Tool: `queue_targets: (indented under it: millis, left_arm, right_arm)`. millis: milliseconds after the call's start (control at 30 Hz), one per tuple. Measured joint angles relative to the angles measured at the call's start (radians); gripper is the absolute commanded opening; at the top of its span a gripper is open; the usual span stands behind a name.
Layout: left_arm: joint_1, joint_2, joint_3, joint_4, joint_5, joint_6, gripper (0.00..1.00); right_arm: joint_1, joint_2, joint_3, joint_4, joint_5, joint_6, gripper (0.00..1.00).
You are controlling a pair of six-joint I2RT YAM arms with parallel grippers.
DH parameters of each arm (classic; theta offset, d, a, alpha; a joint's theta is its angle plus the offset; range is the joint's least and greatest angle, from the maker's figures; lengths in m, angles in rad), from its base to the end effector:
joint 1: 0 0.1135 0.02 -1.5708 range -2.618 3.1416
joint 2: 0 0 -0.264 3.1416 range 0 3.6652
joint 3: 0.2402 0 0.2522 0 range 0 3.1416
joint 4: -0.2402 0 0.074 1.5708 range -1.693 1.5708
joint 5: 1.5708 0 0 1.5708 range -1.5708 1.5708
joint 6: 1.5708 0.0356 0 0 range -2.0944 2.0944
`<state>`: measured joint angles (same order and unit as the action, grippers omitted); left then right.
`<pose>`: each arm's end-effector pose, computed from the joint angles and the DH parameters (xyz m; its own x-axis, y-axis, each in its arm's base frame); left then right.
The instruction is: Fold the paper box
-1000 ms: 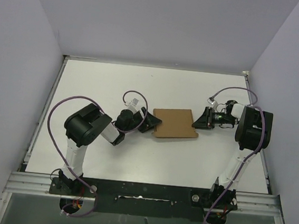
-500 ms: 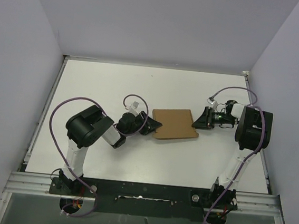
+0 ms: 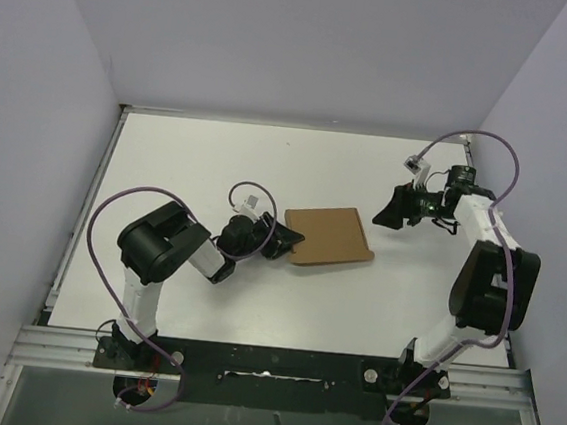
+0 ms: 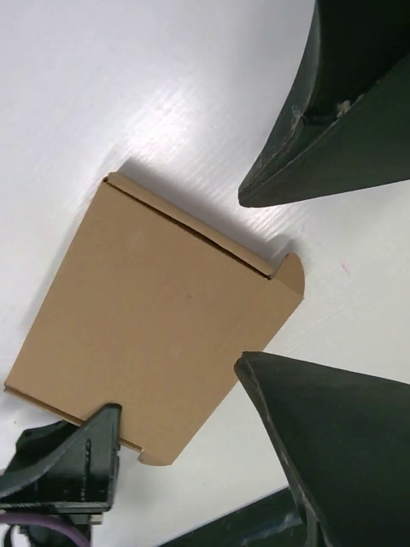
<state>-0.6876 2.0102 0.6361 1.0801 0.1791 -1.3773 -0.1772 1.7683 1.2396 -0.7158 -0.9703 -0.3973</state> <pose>0.2613 -0.2228 0.0923 -0.7852 -0.6047 -0.1334 -0.0743 0.3059 -0.9492 0.3435 -0.0317 0.2115 -0.7976 -0.0793 -0.5980 -0.5090 0.6205 0.5966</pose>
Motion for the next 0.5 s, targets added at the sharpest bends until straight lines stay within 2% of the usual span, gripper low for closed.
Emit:
queue_targets:
  millis: [100, 200, 333, 400, 500]
  left_arm:
    - [0.008, -0.027, -0.004, -0.034, 0.000, -0.022, 0.20]
    - [0.017, -0.065, -0.004, -0.098, 0.000, -0.050, 0.21]
    - [0.029, -0.144, -0.002, -0.219, 0.000, -0.084, 0.22]
    - [0.035, -0.189, 0.004, -0.299, 0.001, -0.106, 0.22]
    - [0.047, -0.232, 0.014, -0.378, 0.006, -0.133, 0.22]
  right_arm:
    - [0.028, -0.148, -0.046, 0.024, 0.012, -0.092, 0.99]
    - [0.138, -0.308, -0.153, 0.089, 0.039, -0.224, 0.98]
    - [0.370, -0.517, -0.399, 0.218, 0.082, -0.449, 0.98]
    - [0.463, -0.558, -0.476, 0.232, 0.120, -0.558, 0.98]
    - [0.528, -0.536, -0.507, 0.275, 0.197, -0.657, 0.98]
